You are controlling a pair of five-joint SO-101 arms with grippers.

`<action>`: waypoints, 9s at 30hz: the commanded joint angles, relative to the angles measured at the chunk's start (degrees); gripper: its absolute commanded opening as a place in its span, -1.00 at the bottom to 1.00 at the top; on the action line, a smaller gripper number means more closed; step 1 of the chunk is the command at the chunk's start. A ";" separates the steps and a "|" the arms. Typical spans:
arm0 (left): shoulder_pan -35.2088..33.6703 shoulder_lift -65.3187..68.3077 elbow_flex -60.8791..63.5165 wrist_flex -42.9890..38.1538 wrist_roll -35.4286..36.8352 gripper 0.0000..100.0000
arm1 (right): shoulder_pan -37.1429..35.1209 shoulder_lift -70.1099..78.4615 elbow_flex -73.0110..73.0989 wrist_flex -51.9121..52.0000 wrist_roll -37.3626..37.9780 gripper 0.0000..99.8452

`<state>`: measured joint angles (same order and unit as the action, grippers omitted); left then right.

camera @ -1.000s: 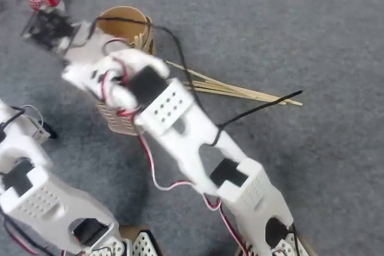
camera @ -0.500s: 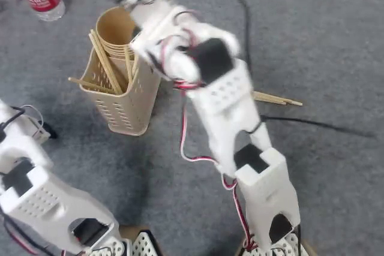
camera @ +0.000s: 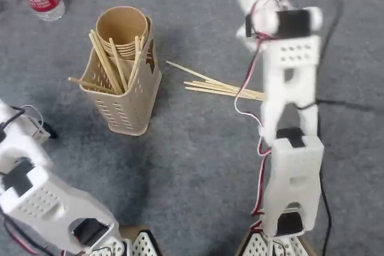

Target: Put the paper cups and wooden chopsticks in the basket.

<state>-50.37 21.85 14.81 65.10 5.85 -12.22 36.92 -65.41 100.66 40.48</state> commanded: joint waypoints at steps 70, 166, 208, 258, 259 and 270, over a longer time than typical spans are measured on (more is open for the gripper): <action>0.79 0.62 0.92 0.00 0.00 -0.46 | 0.40 -4.53 3.52 1.98 12.92 -0.99; 0.79 0.70 0.92 -0.09 0.00 -0.46 | -5.58 11.47 11.52 -8.04 -23.47 -0.68; 0.79 0.70 0.92 -0.09 0.00 -0.46 | -8.48 23.78 6.42 -7.16 -29.01 -0.74; 0.88 0.70 0.92 0.00 0.35 -0.46 | -36.53 -41.45 -1.41 -14.64 -43.52 -0.99; 0.79 0.70 0.92 0.00 0.35 -0.46 | -36.53 -39.52 -1.49 -16.92 -43.52 -0.99; 0.79 0.70 1.01 0.00 0.26 -0.46 | -36.53 -14.64 -1.85 -42.15 -41.23 -0.99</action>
<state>-50.37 21.93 14.81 65.10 5.85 -48.53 18.81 -66.81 62.86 -2.07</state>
